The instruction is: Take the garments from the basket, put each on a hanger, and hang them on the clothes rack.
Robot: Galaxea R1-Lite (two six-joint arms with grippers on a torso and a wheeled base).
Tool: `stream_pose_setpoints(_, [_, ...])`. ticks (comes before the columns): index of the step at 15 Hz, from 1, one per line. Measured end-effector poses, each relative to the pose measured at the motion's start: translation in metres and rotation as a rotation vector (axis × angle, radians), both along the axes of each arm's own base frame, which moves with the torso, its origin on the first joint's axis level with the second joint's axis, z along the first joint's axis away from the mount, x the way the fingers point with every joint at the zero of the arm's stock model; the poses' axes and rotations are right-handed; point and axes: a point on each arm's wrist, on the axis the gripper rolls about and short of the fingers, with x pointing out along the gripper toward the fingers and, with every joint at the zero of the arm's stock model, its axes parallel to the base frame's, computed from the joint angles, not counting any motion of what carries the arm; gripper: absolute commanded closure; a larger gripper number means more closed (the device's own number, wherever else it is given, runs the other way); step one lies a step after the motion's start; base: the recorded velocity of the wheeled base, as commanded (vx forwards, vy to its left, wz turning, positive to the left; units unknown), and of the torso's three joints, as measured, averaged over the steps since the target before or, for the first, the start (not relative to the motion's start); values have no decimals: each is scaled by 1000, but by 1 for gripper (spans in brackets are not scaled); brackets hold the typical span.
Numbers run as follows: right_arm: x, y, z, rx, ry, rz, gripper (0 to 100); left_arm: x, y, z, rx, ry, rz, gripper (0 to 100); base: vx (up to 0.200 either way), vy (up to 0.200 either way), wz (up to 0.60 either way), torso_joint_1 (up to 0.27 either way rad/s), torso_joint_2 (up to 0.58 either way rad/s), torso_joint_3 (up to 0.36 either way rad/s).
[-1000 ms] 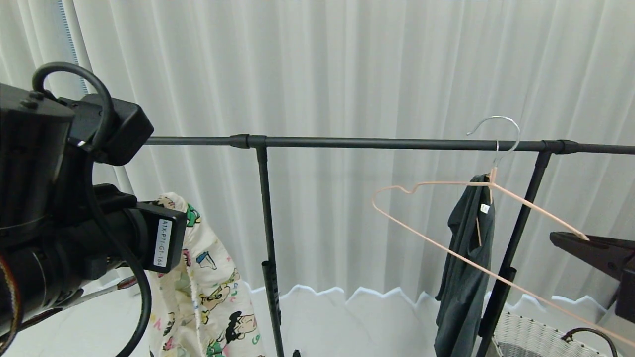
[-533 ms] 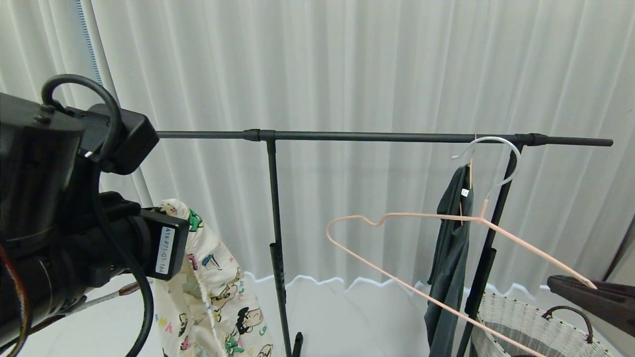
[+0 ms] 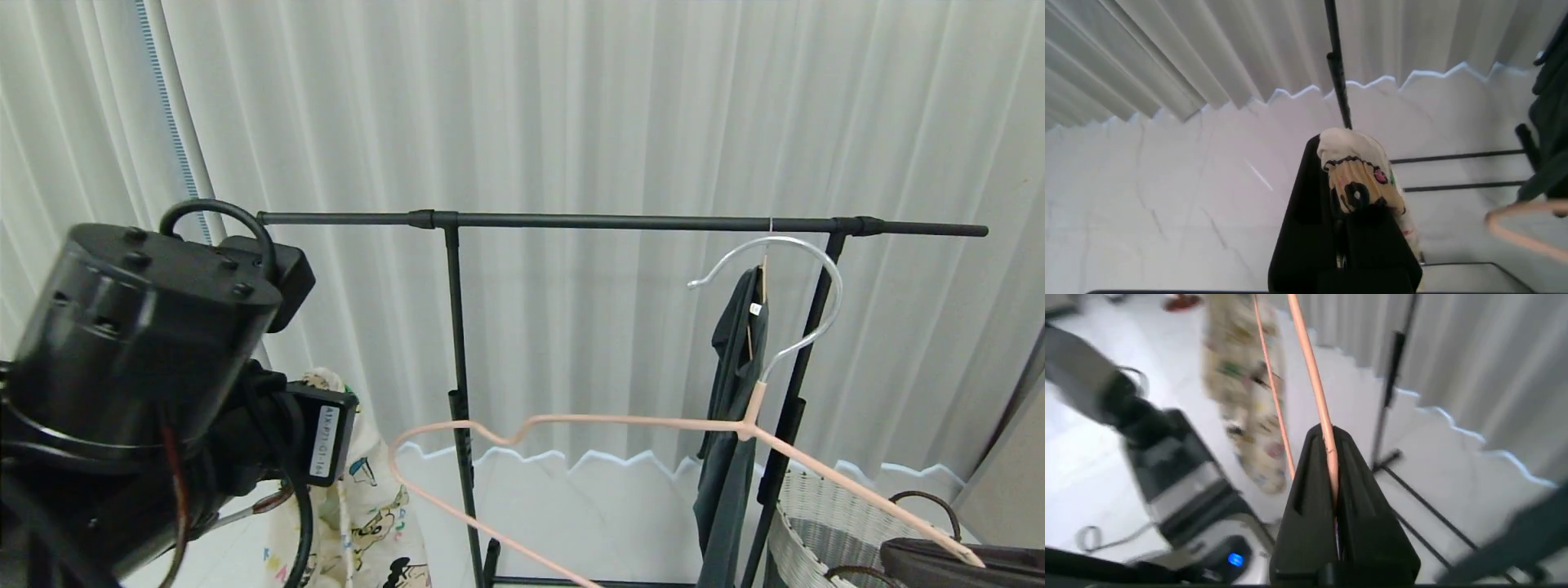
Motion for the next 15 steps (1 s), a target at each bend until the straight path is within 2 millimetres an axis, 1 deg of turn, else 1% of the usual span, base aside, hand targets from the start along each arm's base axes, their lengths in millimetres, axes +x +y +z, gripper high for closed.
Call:
stream_pose_setpoints(3, [0,10,0,12,12,31,100,16,-9,-14,-19,45,67,100,0,0,0,0,0,0])
stream_pose_setpoints(6, [2,18,-2,8,31,30,100,27,-9,-18,-10,56,104,100,0,0,0,0,0,0])
stream_pose_setpoints(11, [14,40,-5,32,50,8,100,32,-11,-11,-28,38,109,100,0,0,0,0,0,0])
stream_pose_setpoints(15, [29,63,-10,54,30,-25,100,32,-11,-9,-32,33,107,100,0,0,0,0,0,0])
